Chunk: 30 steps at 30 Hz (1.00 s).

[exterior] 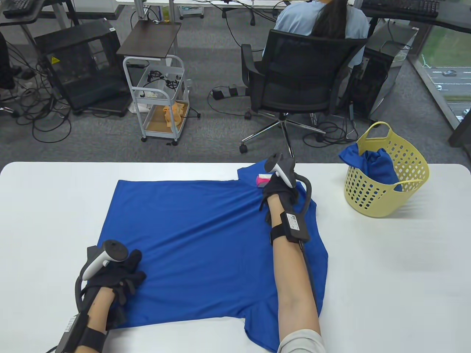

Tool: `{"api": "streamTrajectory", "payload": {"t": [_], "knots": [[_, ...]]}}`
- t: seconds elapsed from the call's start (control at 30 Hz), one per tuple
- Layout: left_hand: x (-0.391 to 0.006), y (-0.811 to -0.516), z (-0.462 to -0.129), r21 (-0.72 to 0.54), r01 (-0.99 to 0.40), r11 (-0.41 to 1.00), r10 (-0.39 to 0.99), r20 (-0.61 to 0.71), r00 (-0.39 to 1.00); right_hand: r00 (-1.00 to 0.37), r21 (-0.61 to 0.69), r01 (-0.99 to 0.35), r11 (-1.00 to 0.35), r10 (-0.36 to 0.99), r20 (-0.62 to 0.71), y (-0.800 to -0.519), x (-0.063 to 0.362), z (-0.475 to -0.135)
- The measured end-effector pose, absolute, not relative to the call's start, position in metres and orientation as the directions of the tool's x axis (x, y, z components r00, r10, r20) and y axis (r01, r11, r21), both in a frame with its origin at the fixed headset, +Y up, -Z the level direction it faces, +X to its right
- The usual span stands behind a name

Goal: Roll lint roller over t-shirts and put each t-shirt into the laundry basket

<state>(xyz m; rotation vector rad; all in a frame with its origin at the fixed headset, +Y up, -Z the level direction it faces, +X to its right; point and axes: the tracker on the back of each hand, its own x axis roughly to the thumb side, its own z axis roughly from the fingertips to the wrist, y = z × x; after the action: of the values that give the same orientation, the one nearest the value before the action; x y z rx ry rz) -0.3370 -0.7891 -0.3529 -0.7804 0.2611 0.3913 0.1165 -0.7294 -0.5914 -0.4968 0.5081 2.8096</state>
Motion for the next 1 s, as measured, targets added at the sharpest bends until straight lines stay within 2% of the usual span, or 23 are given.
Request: {"api": "streamTrajectory", "payload": {"t": [0.1, 0.2, 0.3, 0.37, 0.43, 0.5, 0.57, 0.63, 0.73, 0.8, 0.87, 1.0], "knots": [[-0.337, -0.789, -0.353, -0.631, -0.432, 0.644, 0.244, -0.366, 0.898, -0.917, 0.284, -0.274, -0.919, 0.162, -0.364, -0.741, 0.118, -0.593], [-0.337, -0.79, -0.353, -0.626, -0.436, 0.647, 0.251, -0.365, 0.897, -0.927, 0.206, -0.251, -0.946, 0.174, -0.331, -0.735, 0.12, -0.584], [-0.337, -0.79, -0.353, -0.626, -0.435, 0.647, 0.252, -0.363, 0.897, -0.937, 0.072, -0.249, -0.966, 0.222, -0.271, -0.705, 0.128, -0.563], [-0.337, -0.79, -0.353, -0.625, -0.434, 0.649, 0.252, -0.362, 0.897, -0.935, -0.076, -0.261, -0.962, 0.272, -0.227, -0.675, 0.136, -0.538], [-0.337, -0.791, -0.353, -0.625, -0.434, 0.648, 0.253, -0.361, 0.898, -0.932, -0.103, -0.27, -0.957, 0.287, -0.22, -0.649, 0.141, -0.51], [-0.337, -0.791, -0.353, -0.626, -0.432, 0.649, 0.251, -0.359, 0.899, -0.935, -0.048, -0.301, -0.952, 0.304, -0.183, -0.629, 0.142, -0.48], [-0.337, -0.791, -0.353, -0.625, -0.432, 0.65, 0.253, -0.359, 0.899, -0.957, 0.02, -0.26, -0.965, 0.255, -0.139, -0.618, 0.138, -0.438], [-0.337, -0.791, -0.353, -0.626, -0.43, 0.65, 0.251, -0.357, 0.9, -0.974, 0.146, -0.213, -0.966, 0.199, -0.11, -0.622, 0.134, -0.407], [-0.337, -0.791, -0.353, -0.623, -0.431, 0.652, 0.253, -0.357, 0.899, -0.976, 0.323, -0.215, -0.922, 0.21, -0.051, -0.643, 0.127, -0.366], [-0.337, -0.791, -0.353, -0.624, -0.429, 0.654, 0.251, -0.355, 0.9, -0.978, 0.416, -0.203, -0.887, 0.207, -0.038, -0.655, 0.126, -0.347], [-0.337, -0.791, -0.353, -0.622, -0.429, 0.655, 0.253, -0.355, 0.9, -0.979, 0.448, -0.186, -0.874, 0.205, -0.007, -0.663, 0.127, -0.335], [-0.337, -0.792, -0.353, -0.622, -0.429, 0.655, 0.252, -0.356, 0.9, -0.976, 0.533, -0.2, -0.822, 0.213, -0.038, -0.681, 0.13, -0.332]]}}
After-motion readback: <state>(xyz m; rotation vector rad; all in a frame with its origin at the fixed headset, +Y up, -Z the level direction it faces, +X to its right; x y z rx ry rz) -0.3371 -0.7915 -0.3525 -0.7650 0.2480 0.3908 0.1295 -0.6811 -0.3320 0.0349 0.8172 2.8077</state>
